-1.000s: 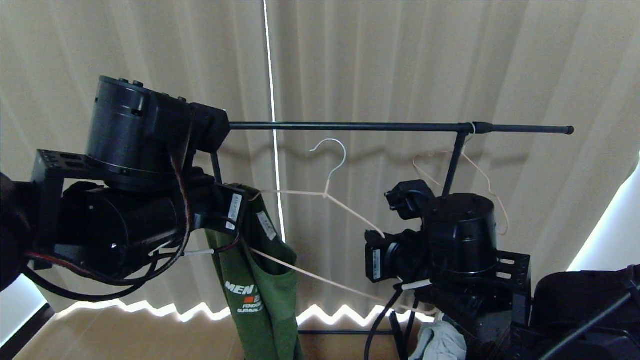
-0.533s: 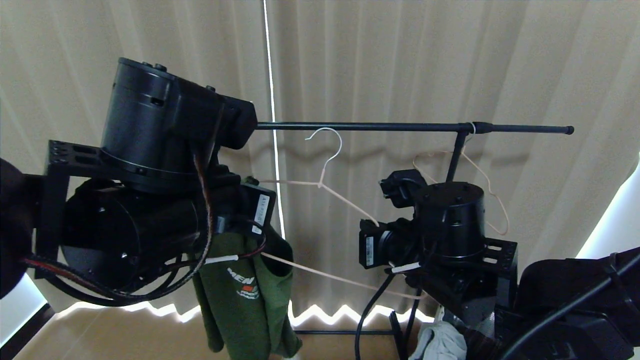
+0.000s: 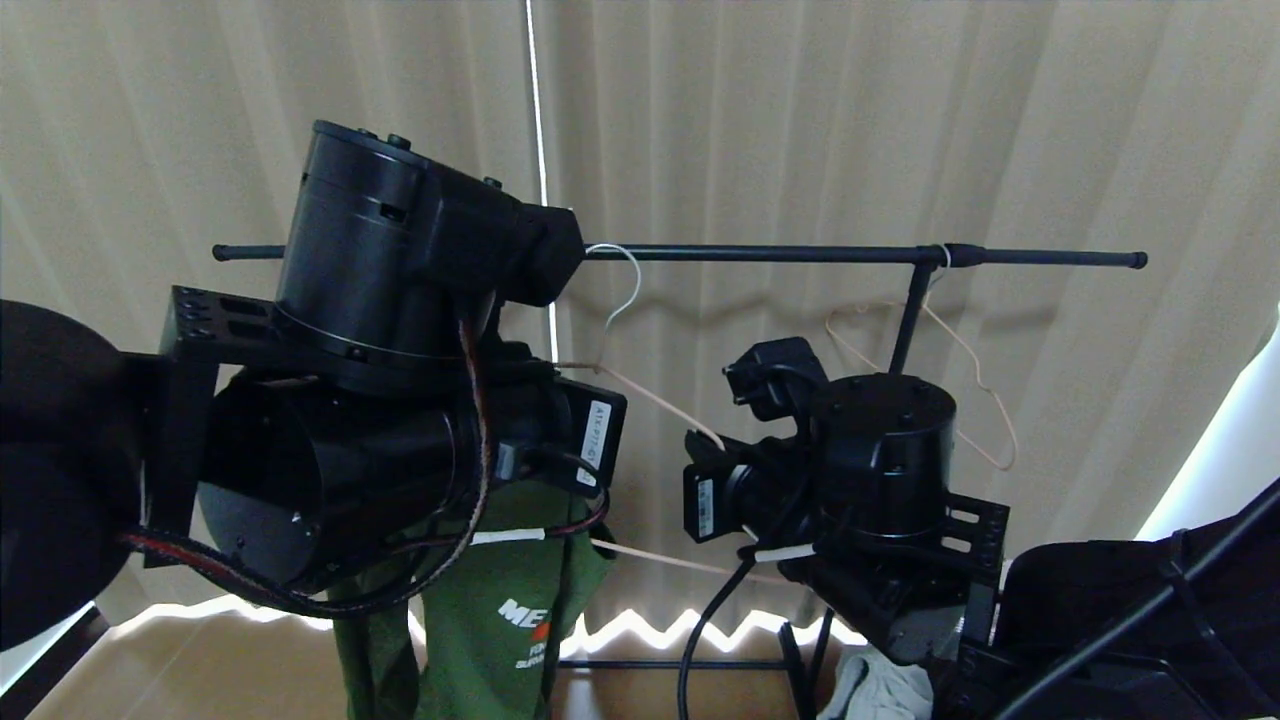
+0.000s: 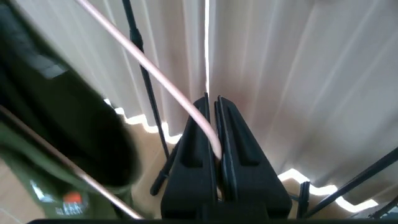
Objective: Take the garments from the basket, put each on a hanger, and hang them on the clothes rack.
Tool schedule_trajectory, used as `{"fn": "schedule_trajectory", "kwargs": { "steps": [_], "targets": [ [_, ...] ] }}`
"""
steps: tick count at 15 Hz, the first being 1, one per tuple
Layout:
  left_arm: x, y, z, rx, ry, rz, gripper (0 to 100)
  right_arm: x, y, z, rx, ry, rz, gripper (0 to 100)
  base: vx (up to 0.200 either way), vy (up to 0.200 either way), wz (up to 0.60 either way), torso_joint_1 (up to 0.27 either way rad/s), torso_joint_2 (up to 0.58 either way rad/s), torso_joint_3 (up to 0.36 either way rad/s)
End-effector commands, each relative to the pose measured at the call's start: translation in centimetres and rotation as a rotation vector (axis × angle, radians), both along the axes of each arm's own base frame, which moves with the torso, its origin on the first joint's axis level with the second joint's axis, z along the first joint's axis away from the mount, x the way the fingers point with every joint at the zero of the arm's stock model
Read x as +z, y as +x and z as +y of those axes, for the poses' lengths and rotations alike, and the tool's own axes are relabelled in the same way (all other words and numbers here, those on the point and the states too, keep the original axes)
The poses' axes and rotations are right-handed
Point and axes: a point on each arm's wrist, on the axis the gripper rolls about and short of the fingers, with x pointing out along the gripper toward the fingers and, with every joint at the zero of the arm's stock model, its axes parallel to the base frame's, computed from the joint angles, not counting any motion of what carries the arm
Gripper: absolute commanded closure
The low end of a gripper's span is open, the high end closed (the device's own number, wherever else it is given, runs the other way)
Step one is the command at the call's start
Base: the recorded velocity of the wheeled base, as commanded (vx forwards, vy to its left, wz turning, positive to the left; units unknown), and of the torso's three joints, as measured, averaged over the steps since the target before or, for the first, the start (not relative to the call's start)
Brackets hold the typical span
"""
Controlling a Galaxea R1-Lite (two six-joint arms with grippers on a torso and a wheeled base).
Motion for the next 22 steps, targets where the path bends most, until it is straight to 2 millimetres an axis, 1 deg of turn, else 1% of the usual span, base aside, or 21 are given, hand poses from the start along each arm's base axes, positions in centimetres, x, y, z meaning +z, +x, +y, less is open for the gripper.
{"fn": "schedule_trajectory", "kwargs": {
  "steps": [1, 3, 4, 7, 9, 11, 12, 14, 16, 19, 20, 21, 22],
  "targets": [
    [-0.1, -0.2, 0.4, 0.001, 0.008, 0.001, 100, -0.3, 0.0, 0.2, 0.004, -0.008, 0.006, 100, 0.000, 0.000, 0.00, 0.000, 0.00, 0.000],
    [-0.5, -0.1, 0.8, 0.006, 0.032, 0.004, 100, -0.3, -0.2, 0.2, 0.008, -0.006, 0.006, 100, 0.000, 0.000, 0.00, 0.000, 0.00, 0.000],
    [-0.9, -0.4, 1.1, -0.005, 0.056, 0.008, 100, -0.4, -0.3, 0.1, 0.008, -0.009, 0.008, 100, 0.000, 0.000, 0.00, 0.000, 0.00, 0.000],
    [-1.8, -1.5, 1.0, -0.062, 0.109, -0.004, 100, -0.4, -0.5, 0.1, 0.014, -0.007, 0.009, 100, 0.000, 0.000, 0.00, 0.000, 0.00, 0.000],
    [-2.5, -1.5, 0.9, -0.080, 0.117, -0.031, 100, -0.2, -0.5, 0.2, 0.014, 0.007, -0.003, 100, 0.000, 0.000, 0.00, 0.000, 0.00, 0.000],
    [-2.7, -1.7, 1.2, -0.084, 0.114, -0.052, 100, -0.2, -0.5, 0.1, 0.015, 0.015, -0.013, 100, 0.000, 0.000, 0.00, 0.000, 0.00, 0.000],
    [-2.8, -2.5, 2.1, -0.084, 0.083, -0.087, 100, -0.1, -1.2, -0.6, 0.031, -0.004, -0.014, 100, 0.000, 0.000, 0.00, 0.000, 0.00, 0.000],
    [-2.6, -3.9, 3.2, -0.100, 0.030, -0.160, 100, 0.0, -1.9, -1.5, 0.097, 0.001, -0.019, 100, 0.000, 0.000, 0.00, 0.000, 0.00, 0.000],
    [-2.6, -4.4, 4.0, -0.111, 0.020, -0.239, 100, 0.1, -2.1, -1.7, 0.123, -0.003, -0.049, 100, 0.000, 0.000, 0.00, 0.000, 0.00, 0.000],
    [-4.0, -5.4, 5.1, -0.140, 0.012, -0.290, 100, 0.1, -2.1, -1.6, 0.128, -0.002, -0.061, 100, 0.000, 0.000, 0.00, 0.000, 0.00, 0.000],
    [-4.4, -6.1, 5.7, -0.235, -0.014, -0.318, 100, 0.1, -2.0, -1.6, 0.127, -0.003, -0.060, 100, 0.000, 0.000, 0.00, 0.000, 0.00, 0.000],
    [-4.1, -6.6, 6.7, -0.326, -0.036, -0.367, 100, 0.1, -2.0, -1.6, 0.129, -0.004, -0.062, 100, 0.000, 0.000, 0.00, 0.000, 0.00, 0.000],
    [-3.9, -6.3, 7.3, -0.356, -0.017, -0.389, 100, 0.1, -2.0, -1.6, 0.129, -0.005, -0.063, 100, 0.000, 0.000, 0.00, 0.000, 0.00, 0.000]
  ]
}}
